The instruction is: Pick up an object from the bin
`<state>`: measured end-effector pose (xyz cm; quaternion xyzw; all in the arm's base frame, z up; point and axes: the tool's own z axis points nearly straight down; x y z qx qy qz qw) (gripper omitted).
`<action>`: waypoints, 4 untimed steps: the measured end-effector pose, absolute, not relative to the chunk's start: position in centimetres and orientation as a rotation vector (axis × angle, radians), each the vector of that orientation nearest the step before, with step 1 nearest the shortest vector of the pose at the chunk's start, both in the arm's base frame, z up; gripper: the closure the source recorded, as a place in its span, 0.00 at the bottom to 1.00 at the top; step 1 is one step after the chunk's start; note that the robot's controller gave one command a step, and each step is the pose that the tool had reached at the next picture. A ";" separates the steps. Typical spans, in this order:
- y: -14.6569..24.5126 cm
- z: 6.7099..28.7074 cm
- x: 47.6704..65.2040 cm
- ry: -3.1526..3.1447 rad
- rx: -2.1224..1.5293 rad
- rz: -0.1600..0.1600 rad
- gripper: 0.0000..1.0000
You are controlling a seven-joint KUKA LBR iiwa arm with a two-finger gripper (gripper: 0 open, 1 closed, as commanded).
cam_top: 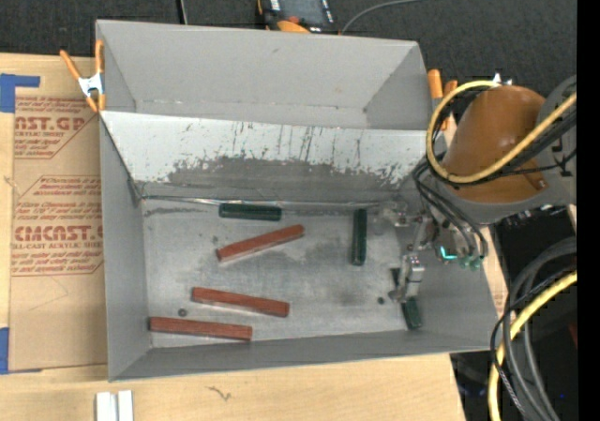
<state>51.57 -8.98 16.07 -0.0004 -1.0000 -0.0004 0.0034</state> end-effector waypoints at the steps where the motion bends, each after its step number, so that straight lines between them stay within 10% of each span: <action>1: -8.7 6.8 57.8 -3.043 0.776 -0.003 0.00; 2: -11.9 10.1 59.6 -2.974 1.029 0.004 0.00; 4: -8.8 7.1 59.4 -2.536 1.868 0.007 0.00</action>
Offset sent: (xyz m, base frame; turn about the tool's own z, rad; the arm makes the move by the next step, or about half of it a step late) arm 0.0634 0.0010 -0.0907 -0.4991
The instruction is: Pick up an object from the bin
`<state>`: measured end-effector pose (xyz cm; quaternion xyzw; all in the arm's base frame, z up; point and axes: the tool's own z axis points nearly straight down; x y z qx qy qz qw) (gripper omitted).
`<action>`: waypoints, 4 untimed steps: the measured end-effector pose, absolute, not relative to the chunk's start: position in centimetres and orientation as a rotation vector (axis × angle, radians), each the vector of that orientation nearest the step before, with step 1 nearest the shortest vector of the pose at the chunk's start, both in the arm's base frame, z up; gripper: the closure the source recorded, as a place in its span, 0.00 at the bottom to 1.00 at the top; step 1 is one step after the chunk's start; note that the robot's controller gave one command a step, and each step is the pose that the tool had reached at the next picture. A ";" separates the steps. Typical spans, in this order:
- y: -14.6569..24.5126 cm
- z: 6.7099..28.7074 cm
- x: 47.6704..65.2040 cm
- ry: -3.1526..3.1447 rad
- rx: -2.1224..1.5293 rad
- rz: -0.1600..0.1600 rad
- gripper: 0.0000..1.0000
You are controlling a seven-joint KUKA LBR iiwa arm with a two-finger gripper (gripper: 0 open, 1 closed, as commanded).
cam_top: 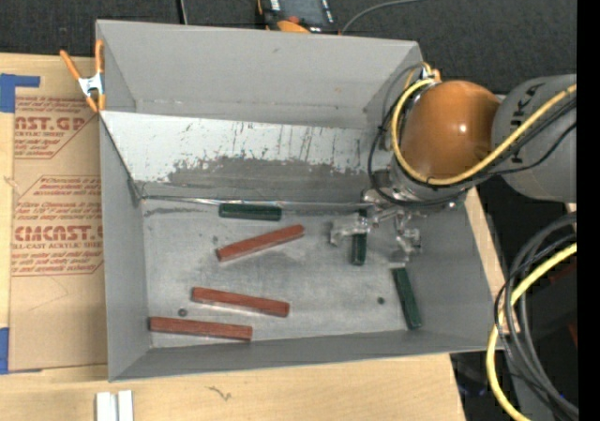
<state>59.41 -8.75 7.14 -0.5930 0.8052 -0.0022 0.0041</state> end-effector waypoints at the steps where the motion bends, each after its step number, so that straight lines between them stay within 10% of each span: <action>1: -8.6 7.3 59.6 2.526 -1.855 -0.003 0.00; 2: -8.7 7.3 59.6 2.527 -1.855 -0.003 1.00; 4: -8.4 14.7 59.8 2.531 -1.852 -0.005 1.00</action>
Offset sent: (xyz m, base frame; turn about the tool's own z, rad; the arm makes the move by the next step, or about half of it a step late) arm 0.0000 0.0000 0.0000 0.0000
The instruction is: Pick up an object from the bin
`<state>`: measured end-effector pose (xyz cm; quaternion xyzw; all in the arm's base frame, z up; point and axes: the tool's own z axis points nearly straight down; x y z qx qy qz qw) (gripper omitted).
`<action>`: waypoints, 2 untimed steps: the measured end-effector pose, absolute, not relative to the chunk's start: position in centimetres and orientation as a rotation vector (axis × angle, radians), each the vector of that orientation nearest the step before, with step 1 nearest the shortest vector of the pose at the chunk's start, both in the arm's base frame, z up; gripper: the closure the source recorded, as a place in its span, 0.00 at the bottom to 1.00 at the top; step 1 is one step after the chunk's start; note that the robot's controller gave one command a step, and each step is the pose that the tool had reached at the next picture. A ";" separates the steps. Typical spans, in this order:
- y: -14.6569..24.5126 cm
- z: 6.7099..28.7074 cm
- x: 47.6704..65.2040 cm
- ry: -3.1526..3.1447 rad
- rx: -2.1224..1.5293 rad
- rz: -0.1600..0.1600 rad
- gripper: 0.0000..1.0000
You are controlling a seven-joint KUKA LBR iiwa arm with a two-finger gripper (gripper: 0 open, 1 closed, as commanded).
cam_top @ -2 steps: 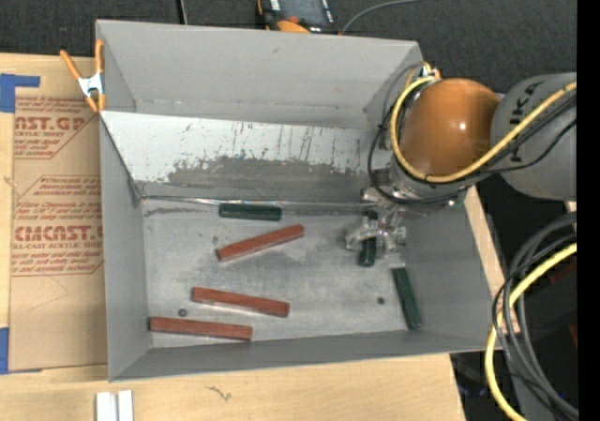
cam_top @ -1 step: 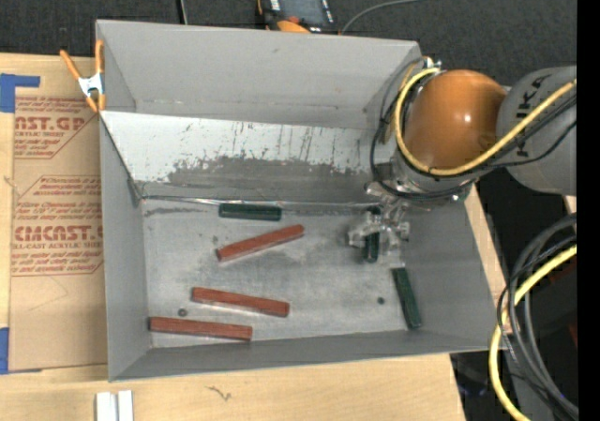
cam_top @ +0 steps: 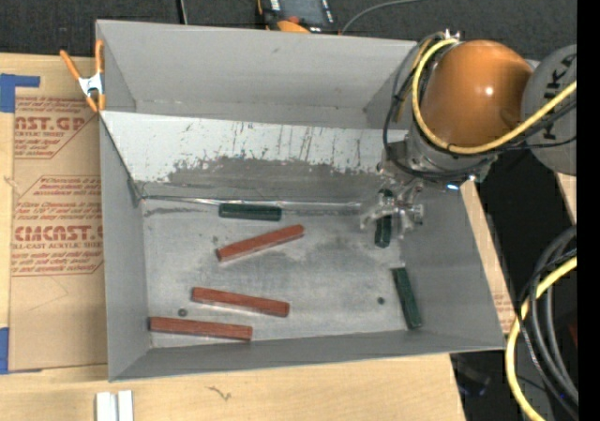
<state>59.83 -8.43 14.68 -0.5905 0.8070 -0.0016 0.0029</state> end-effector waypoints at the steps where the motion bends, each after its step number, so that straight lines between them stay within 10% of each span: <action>1: -8.3 17.7 60.0 2.533 -1.851 -0.003 1.00; 2: -8.1 17.7 60.0 2.534 -1.850 0.003 1.00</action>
Offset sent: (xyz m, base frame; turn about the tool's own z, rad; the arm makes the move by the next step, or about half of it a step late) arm 0.0002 0.0000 0.0285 0.0000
